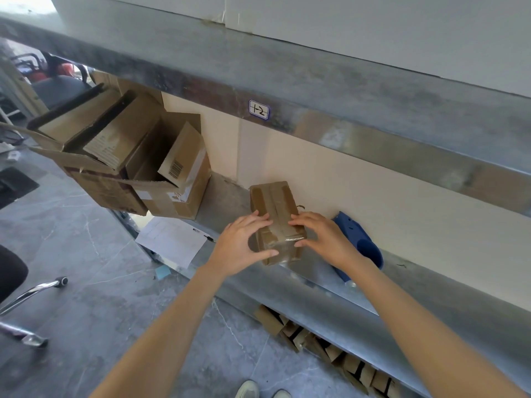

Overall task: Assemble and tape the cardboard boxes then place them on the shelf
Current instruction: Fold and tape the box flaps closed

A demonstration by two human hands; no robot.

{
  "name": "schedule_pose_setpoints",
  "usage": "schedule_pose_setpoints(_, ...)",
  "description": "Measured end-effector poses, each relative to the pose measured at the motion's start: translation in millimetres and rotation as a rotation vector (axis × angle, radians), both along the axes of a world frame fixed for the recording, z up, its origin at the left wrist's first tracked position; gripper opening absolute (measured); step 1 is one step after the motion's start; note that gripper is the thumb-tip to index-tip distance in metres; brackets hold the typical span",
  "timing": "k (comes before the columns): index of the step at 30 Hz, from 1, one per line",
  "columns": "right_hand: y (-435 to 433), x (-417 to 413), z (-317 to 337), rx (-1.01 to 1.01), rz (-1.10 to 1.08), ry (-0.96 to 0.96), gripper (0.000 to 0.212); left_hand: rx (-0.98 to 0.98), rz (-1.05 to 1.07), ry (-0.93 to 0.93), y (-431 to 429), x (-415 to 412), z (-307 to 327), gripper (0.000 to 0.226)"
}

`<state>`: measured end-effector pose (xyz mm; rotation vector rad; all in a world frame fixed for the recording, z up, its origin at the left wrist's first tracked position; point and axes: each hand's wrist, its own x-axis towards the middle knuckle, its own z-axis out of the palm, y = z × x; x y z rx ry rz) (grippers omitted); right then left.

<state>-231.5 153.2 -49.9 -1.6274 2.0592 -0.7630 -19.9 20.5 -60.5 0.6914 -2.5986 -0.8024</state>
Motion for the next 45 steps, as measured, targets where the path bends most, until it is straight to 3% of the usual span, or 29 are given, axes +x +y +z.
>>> schedule_pose_setpoints(4,4,-3,1,-0.002,-0.005,0.012,0.054,-0.161,0.084,0.034,14,-8,-8,0.065)
schedule_pose_setpoints(8,7,-2,1,-0.007,0.009,0.035,0.057,-0.187,0.209,0.107,27,-19,-18,0.051)
schedule_pose_setpoints(13,2,5,-2,-0.097,-0.039,0.075,0.045,-0.235,0.24,0.118,28,-21,-21,0.048)
schedule_pose_setpoints(20,4,-7,8,-0.01,0.05,0.038,0.05,-0.182,0.147,-0.022,26,-15,-10,0.067)
schedule_pose_setpoints(27,5,-11,14,-0.03,0.075,0.143,0.049,-0.3,0.168,-0.043,43,-17,-2,0.07)
schedule_pose_setpoints(32,21,-6,10,-0.026,0.067,0.156,0.059,-0.28,0.114,-0.064,29,-23,9,0.071)
schedule_pose_setpoints(40,29,29,-2,-0.022,-0.147,0.022,0.079,0.078,0.015,-0.081,-29,-15,16,0.113)
schedule_pose_setpoints(42,27,35,-3,0.018,-0.182,0.056,0.081,0.082,-0.011,-0.094,-33,-15,16,0.114)
schedule_pose_setpoints(45,23,36,3,-0.003,-0.23,0.092,0.071,-0.074,-0.011,-0.16,-34,-11,16,0.112)
